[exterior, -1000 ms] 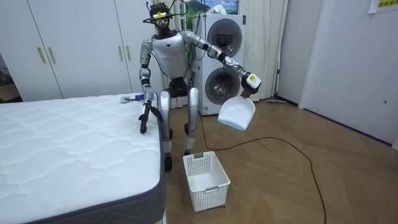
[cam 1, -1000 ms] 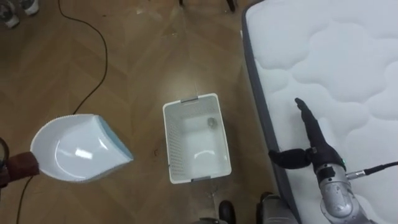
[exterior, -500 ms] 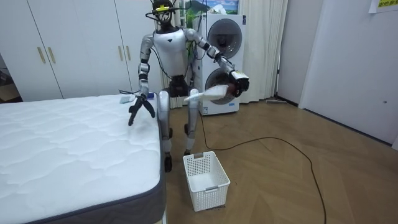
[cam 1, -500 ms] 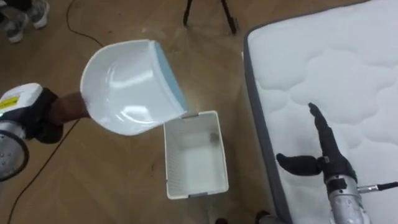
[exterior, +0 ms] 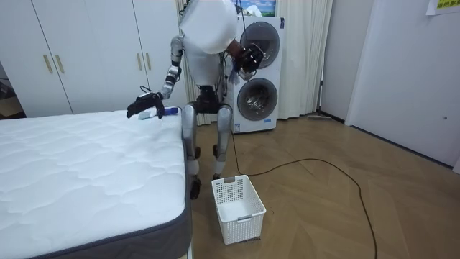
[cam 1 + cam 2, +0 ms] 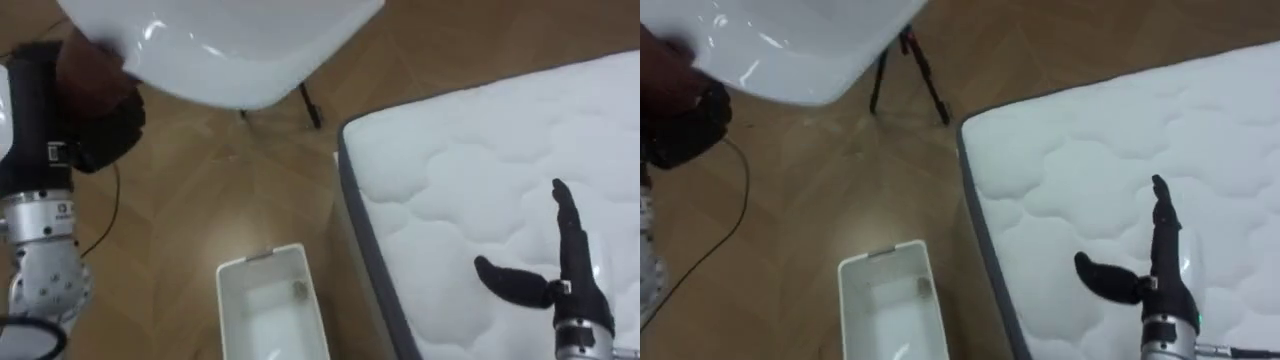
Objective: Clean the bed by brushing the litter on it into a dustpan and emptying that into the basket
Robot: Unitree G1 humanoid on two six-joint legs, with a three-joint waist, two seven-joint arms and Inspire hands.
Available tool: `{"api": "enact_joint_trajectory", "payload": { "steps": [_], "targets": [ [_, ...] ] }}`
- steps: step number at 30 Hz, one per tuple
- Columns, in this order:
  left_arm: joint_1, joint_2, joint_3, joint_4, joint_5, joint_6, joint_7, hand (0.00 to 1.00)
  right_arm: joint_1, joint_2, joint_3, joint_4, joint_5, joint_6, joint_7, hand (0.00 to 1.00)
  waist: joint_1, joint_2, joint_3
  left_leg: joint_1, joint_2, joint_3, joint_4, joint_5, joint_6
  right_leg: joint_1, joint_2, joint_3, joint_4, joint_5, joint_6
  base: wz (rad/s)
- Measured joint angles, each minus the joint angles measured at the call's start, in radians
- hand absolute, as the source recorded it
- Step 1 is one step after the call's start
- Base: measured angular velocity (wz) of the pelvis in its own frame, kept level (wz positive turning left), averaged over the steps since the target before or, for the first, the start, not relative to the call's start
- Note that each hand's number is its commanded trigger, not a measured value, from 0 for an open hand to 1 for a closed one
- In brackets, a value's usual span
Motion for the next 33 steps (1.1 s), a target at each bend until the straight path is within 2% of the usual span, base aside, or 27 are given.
{"api": "enact_joint_trajectory", "payload": {
  "steps": [1,2,3,4,5,6,7,9,10,11,12,13,14,15,16,18,19,21,22,23,24,25,27,28,30,32,33],
  "targets": [
    [0.004,0.0,0.001,-0.012,0.0,-0.002,0.009,1.0,0.004,0.001,-0.007,-0.002,0.0,0.0,0.0,0.0,-0.001,0.0,-0.0001,0.007,0.002,0.021,-0.005,0.0,0.0,-0.001,0.002,-0.014,-0.01,0.01,-0.002,-1.04],
    [0.007,0.0,0.001,-0.035,0.0,-0.004,0.028,1.0,0.004,0.004,-0.018,0.0,0.002,0.004,-0.001,0.0,0.0,-0.001,0.0002,0.011,0.013,0.067,-0.01,0.0,0.001,0.002,0.014,-0.033,-0.051,0.05,-0.008,-1.25],
    [0.008,0.0,0.009,-0.052,-0.001,-0.018,0.05,1.0,-0.01,0.016,-0.019,0.0,0.011,0.006,-0.001,0.0,0.016,0.004,-0.0013,0.008,0.038,0.142,-0.018,0.0,0.002,0.016,0.03,-0.061,-0.098,0.095,-0.003,-1.43],
    [0.008,0.0,0.018,-0.057,-0.001,-0.027,0.052,1.0,-0.019,0.028,-0.019,0.0,0.011,0.006,-0.002,0.0,0.035,0.004,0.0021,0.008,0.05,0.19,-0.026,-0.001,0.003,0.012,0.024,-0.115,-0.073,0.088,0.001,-1.58],
    [0.008,0.0,0.02,-0.058,-0.002,-0.032,0.058,1.0,-0.021,0.037,-0.018,-0.001,0.007,0.004,-0.002,0.0,0.047,0.003,0.0033,0.021,0.065,0.277,-0.026,-0.001,0.003,0.007,-0.01,-0.221,0.058,0.031,0.009,-1.51],
    [0.007,-0.001,0.02,-0.058,0.0,-0.033,0.06,1.0,-0.021,0.036,-0.018,0.0,0.006,0.002,-0.002,0.0,0.057,0.003,0.0035,0.039,0.068,0.354,-0.033,-0.001,0.003,0.017,-0.061,-0.289,0.201,-0.031,0.022,-1.42],
    [0.007,-0.003,0.02,-0.058,-0.001,-0.033,0.063,1.0,-0.022,0.034,-0.018,0.001,0.006,0.001,-0.002,0.0,0.064,0.003,0.0035,0.05,0.065,0.393,-0.041,-0.002,0.003,0.028,-0.088,-0.308,0.258,-0.054,0.027,-1.4],
    [0.007,-0.023,0.02,-0.058,-0.004,-0.033,0.087,1.0,-0.043,0.039,-0.005,0.013,0.027,0.0,0.002,0.0,0.094,-0.008,0.0124,0.057,0.06,0.536,-0.044,-0.002,0.004,0.095,-0.193,-0.361,0.388,-0.099,0.055,-1.59],
    [0.007,-0.027,0.02,-0.058,-0.005,-0.033,0.089,1.0,-0.048,0.039,0.006,0.013,0.04,0.0,0.004,0.0,0.106,-0.01,0.0128,0.051,0.063,0.567,-0.044,-0.002,0.004,0.111,-0.215,-0.372,0.391,-0.102,0.056,-1.64],
    [0.007,-0.03,0.023,-0.058,-0.005,-0.033,0.092,1.0,-0.056,0.041,0.023,0.014,0.055,-0.001,0.014,0.0,0.118,-0.013,0.0126,0.035,0.071,0.622,-0.041,-0.002,0.002,0.148,-0.25,-0.399,0.365,-0.102,0.057,-1.45],
    [0.006,-0.032,0.02,-0.058,-0.007,-0.033,0.092,1.0,-0.065,0.044,0.034,0.012,0.069,-0.001,0.026,0.0,0.118,-0.015,0.0129,0.01,0.082,0.658,-0.031,-0.003,0.001,0.188,-0.269,-0.422,0.304,-0.097,0.066,-1.3],
    [0.004,-0.032,0.018,-0.058,-0.007,-0.033,0.091,1.0,-0.071,0.044,0.04,0.012,0.079,-0.001,0.033,0.0,0.113,-0.018,0.014,-0.006,0.089,0.671,-0.016,-0.003,0.002,0.203,-0.271,-0.423,0.262,-0.092,0.074,-1.02],
    [-0.005,-0.032,0.013,-0.058,-0.006,-0.033,0.087,1.0,-0.083,0.045,0.046,0.013,0.087,-0.001,0.046,0.0,0.104,-0.029,0.0146,-0.039,0.097,0.686,0.017,-0.004,0.003,0.228,-0.276,-0.427,0.162,-0.088,0.097,-0.89],
    [-0.01,-0.036,0.004,-0.058,-0.007,-0.033,0.084,1.0,-0.096,0.044,0.046,0.013,0.084,-0.001,0.059,0.0,0.083,-0.031,0.0151,-0.067,0.112,0.677,0.051,-0.003,0.005,0.245,-0.268,-0.435,0.068,-0.118,0.13,-0.87],
    [-0.01,-0.036,-0.002,-0.058,-0.012,-0.033,0.082,1.0,-0.101,0.044,0.05,0.013,0.083,-0.001,0.062,0.0,0.079,-0.03,0.0147,-0.078,0.119,0.666,0.066,-0.001,0.009,0.247,-0.261,-0.438,0.035,-0.127,0.128,-1.05],
    [-0.012,-0.049,-0.029,-0.058,-0.025,-0.033,0.075,1.0,-0.111,0.044,0.061,0.01,0.068,-0.001,0.09,0.0,0.063,-0.023,0.0116,-0.132,0.123,0.464,0.112,0.03,0.007,0.248,-0.231,-0.437,-0.037,-0.149,0.126,-1.14],
    [-0.012,-0.058,-0.03,-0.058,-0.024,-0.034,0.07,1.0,-0.111,0.045,0.061,0.009,0.059,-0.001,0.095,0.0,0.055,-0.016,0.0101,-0.143,0.128,0.424,0.121,0.039,0.003,0.248,-0.221,-0.437,-0.046,-0.145,0.119,-0.73],
    [-0.018,-0.067,-0.061,-0.058,-0.025,-0.036,0.059,1.0,-0.103,0.05,0.059,0.009,0.029,0.0,0.104,0.0,-0.013,-0.014,0.0115,-0.149,0.139,0.352,0.12,0.074,-0.016,0.247,-0.19,-0.438,-0.06,-0.144,0.086,-0.26],
    [-0.017,-0.068,-0.072,-0.058,-0.024,-0.037,0.057,1.0,-0.103,0.052,0.054,0.009,0.028,0.0,0.109,0.0,-0.023,-0.016,0.0118,-0.147,0.141,0.344,0.111,0.084,-0.021,0.244,-0.185,-0.436,-0.063,-0.144,0.082,-0.26],
    [-0.015,-0.069,-0.096,-0.055,-0.023,-0.037,0.049,1.0,-0.103,0.058,0.037,0.009,0.015,0.0,0.114,0.0,-0.031,-0.019,0.0119,-0.145,0.146,0.313,0.101,0.101,-0.034,0.238,-0.177,-0.421,-0.068,-0.148,0.072,-0.55],
    [-0.002,-0.069,-0.111,-0.054,-0.023,-0.037,0.037,1.0,-0.104,0.059,0.022,0.009,0.002,0.0,0.126,0.0,-0.03,-0.021,0.0109,-0.143,0.147,0.265,0.096,0.113,-0.044,0.23,-0.166,-0.4,-0.068,-0.142,0.061,-0.64],
    [0.007,-0.069,-0.118,-0.054,-0.023,-0.037,0.033,1.0,-0.104,0.058,0.018,0.009,-0.004,0.0,0.13,0.0,-0.03,-0.021,0.011,-0.141,0.148,0.239,0.096,0.117,-0.05,0.228,-0.158,-0.385,-0.07,-0.138,0.056,-0.76],
    [0.036,-0.077,-0.134,-0.053,-0.022,-0.032,0.014,1.0,-0.104,0.055,0.011,0.009,-0.006,0.002,0.155,0.0,-0.026,-0.023,0.0076,-0.134,0.149,0.154,0.093,0.13,-0.072,0.219,-0.127,-0.32,-0.079,-0.124,0.038,-0.81],
    [0.042,-0.083,-0.136,-0.053,-0.022,-0.032,0.01,1.0,-0.104,0.055,0.011,0.007,-0.007,0.003,0.162,0.0,-0.021,-0.023,0.0052,-0.132,0.149,0.132,0.092,0.132,-0.081,0.211,-0.118,-0.294,-0.079,-0.118,0.036,-1.03],
    [0.068,-0.12,-0.136,-0.046,-0.02,-0.031,-0.002,1.0,-0.103,0.057,0.012,-0.015,-0.006,0.004,0.191,0.0,0.009,-0.016,0.0004,-0.117,0.148,0.044,0.089,0.131,-0.114,0.196,-0.082,-0.208,-0.084,-0.094,0.006,-1.18],
    [0.095,-0.132,-0.136,-0.033,-0.022,-0.031,-0.007,1.0,-0.099,0.058,0.015,-0.047,-0.006,0.004,0.215,0.0,0.009,-0.009,-0.0042,-0.091,0.133,-0.041,0.068,0.127,-0.139,0.199,-0.066,-0.156,-0.088,-0.085,-0.003,-0.92],
    [0.112,-0.133,-0.136,-0.03,-0.022,-0.031,-0.013,1.0,-0.095,0.058,0.015,-0.068,-0.006,0.004,0.219,0.0,0.006,-0.006,-0.0063,-0.074,0.129,-0.067,0.054,0.124,-0.149,0.2,-0.056,-0.125,-0.088,-0.083,-0.006,-0.78]
  ]
}}
